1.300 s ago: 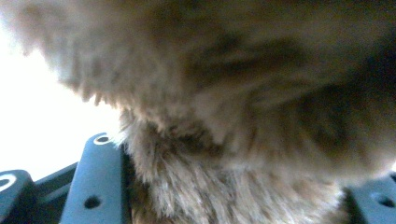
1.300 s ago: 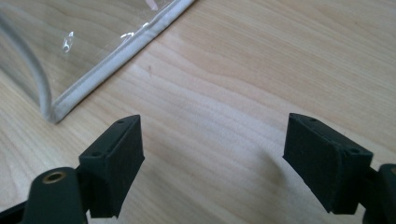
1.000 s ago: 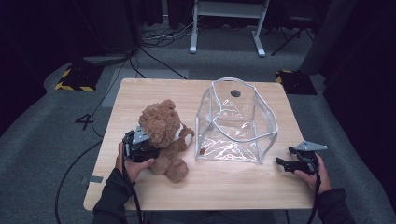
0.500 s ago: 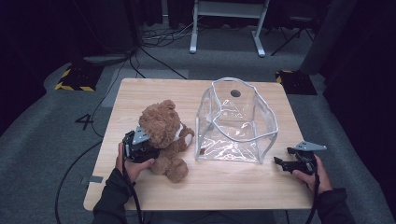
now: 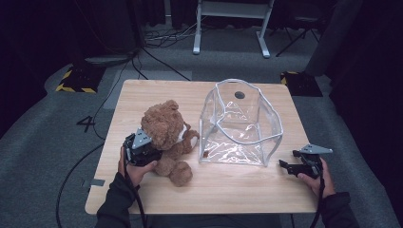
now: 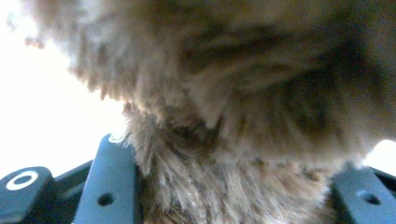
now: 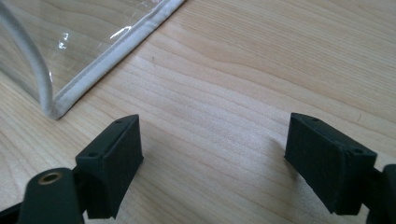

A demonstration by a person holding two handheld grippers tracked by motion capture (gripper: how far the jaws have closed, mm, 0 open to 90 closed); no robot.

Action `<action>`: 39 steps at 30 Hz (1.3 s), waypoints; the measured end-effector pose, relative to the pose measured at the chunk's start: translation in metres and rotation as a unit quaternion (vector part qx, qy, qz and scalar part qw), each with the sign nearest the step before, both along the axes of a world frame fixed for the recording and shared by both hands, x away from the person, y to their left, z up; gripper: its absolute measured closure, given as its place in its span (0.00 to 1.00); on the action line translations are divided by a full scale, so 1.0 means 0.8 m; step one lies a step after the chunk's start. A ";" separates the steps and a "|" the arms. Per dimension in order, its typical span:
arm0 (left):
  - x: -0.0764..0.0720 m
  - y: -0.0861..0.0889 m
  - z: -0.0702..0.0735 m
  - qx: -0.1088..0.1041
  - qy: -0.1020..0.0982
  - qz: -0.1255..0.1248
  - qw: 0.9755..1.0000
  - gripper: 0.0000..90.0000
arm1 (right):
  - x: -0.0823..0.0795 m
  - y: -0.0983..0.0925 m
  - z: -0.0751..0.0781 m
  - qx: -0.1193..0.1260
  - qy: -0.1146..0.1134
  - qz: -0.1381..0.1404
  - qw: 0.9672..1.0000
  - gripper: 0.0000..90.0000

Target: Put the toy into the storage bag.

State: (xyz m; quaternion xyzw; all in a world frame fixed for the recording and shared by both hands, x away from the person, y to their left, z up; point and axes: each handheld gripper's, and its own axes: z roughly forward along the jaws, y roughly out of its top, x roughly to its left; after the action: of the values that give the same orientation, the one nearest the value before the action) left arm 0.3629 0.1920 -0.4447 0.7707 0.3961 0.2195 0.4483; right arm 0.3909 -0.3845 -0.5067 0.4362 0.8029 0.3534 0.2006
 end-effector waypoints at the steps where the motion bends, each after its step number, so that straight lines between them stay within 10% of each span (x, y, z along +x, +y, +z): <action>1: -0.001 0.000 0.001 -0.001 -0.005 -0.003 1.000 0.57 | 0.000 0.000 0.000 0.000 0.000 0.000 1.000 0.21; 39: 0.001 -0.008 0.068 -0.042 -0.071 0.024 0.996 0.58 | -0.001 0.000 0.000 0.000 0.000 0.000 1.000 0.21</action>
State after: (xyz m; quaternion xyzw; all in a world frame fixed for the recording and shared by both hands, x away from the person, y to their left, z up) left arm 0.3638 0.1855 -0.3904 0.7237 0.3911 0.2675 0.5017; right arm 0.3904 -0.3848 -0.5067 0.4361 0.8030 0.3533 0.2006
